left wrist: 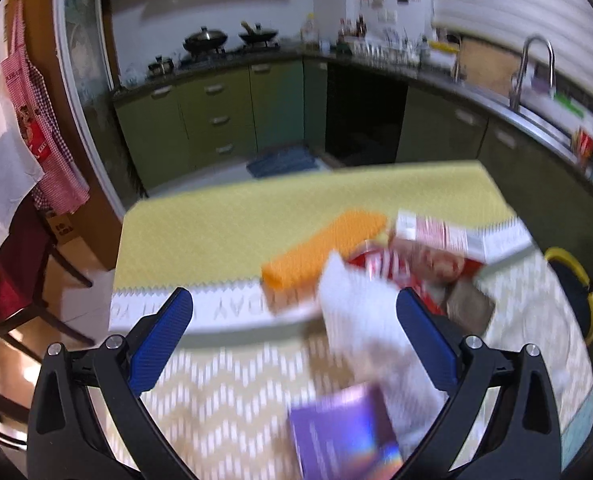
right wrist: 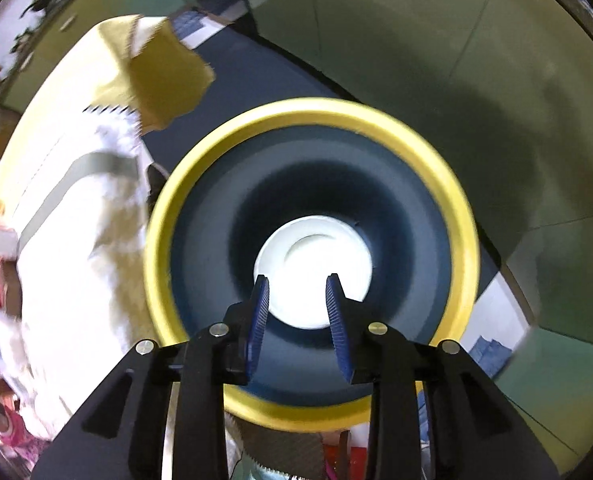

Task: Collect trash
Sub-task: 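Grasp the purple cream box with the left tool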

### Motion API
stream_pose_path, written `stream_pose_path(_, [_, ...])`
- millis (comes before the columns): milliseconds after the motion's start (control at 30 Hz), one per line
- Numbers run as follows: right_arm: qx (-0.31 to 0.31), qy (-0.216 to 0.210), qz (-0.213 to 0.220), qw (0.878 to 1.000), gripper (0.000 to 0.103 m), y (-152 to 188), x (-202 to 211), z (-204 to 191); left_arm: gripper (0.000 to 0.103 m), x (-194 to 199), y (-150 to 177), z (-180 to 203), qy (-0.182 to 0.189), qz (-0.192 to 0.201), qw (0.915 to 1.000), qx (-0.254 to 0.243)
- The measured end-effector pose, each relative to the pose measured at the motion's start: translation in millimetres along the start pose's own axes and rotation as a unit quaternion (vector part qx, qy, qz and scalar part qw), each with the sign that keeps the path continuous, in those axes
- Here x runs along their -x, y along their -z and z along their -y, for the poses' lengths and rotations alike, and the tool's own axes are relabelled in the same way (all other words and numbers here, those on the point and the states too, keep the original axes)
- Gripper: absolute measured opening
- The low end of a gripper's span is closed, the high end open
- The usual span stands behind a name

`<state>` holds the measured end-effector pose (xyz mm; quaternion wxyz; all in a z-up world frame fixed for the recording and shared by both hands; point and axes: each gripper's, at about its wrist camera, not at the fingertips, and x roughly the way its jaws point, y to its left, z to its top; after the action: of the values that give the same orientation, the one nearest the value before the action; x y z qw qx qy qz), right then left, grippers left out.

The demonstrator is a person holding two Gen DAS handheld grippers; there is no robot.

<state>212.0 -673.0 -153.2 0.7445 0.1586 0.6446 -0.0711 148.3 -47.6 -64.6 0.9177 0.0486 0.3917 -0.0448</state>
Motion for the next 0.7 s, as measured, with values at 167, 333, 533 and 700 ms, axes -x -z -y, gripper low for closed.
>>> stream_pose_path(167, [0.015, -0.03, 0.012, 0.999, 0.032, 31.3, 5.9, -10.7, 0.097, 8.6, 29.8, 9.5, -0.002, -0.048, 0.9988, -0.012])
stream_pose_path(333, [0.032, -0.051, 0.019, 0.998, 0.032, 54.4, -4.5, -29.6, 0.097, 11.4, 54.2, 12.7, -0.016, -0.066, 0.9977, 0.001])
stream_pose_path(533, [0.05, -0.061, 0.025, 0.997, 0.036, 60.2, -13.2, -52.5, 0.097, 3.6, 66.7, 10.3, -0.011, -0.084, 0.996, 0.027])
stream_pose_path(700, [0.057, -0.06, 0.037, 0.996, 0.036, 68.3, -6.3, -54.0, 0.096, -2.8, 67.6, 4.4, -0.006, -0.091, 0.9946, 0.049])
